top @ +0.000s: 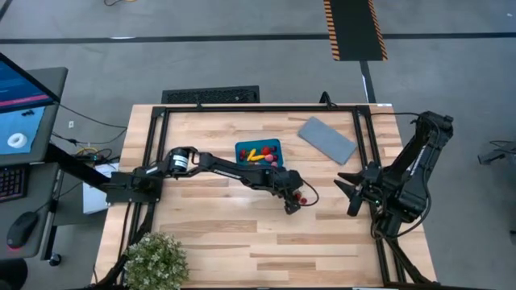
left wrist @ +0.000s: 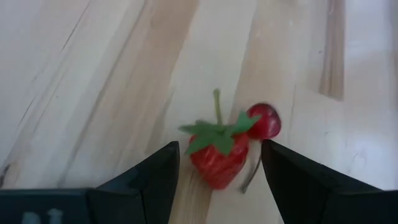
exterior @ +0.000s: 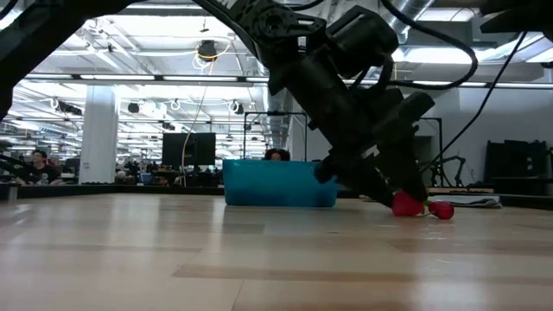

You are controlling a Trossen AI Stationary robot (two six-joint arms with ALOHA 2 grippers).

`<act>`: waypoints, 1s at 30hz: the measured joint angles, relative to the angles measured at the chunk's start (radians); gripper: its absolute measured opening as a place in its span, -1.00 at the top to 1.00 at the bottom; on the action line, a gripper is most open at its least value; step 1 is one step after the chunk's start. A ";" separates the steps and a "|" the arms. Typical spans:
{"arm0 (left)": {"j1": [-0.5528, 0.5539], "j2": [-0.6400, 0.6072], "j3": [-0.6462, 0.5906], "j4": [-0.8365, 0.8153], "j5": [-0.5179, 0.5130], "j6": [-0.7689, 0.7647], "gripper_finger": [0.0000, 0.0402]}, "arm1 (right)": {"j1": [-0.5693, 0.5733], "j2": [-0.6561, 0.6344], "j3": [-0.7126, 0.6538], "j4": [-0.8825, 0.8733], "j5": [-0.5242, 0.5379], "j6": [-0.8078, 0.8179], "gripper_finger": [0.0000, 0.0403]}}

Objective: Pick and placing Produce into tupperware
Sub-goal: Put the red strawberry into the blue bin

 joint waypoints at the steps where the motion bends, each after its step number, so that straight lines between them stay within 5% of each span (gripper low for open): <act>1: 0.000 0.001 0.000 0.008 0.000 0.000 -0.08 | 0.000 0.000 0.000 0.001 -0.002 0.000 0.17; 12: 0.010 0.002 0.000 0.004 -0.008 0.016 -0.05 | 0.000 0.000 0.000 0.004 -0.006 0.000 0.19; 21: 0.009 0.034 0.000 0.038 -0.002 0.003 0.41 | 0.000 0.000 0.000 0.007 -0.006 0.000 0.19; 30: 0.005 0.027 -0.001 0.045 0.014 0.036 0.28 | 0.000 0.000 0.000 0.008 -0.007 0.000 0.19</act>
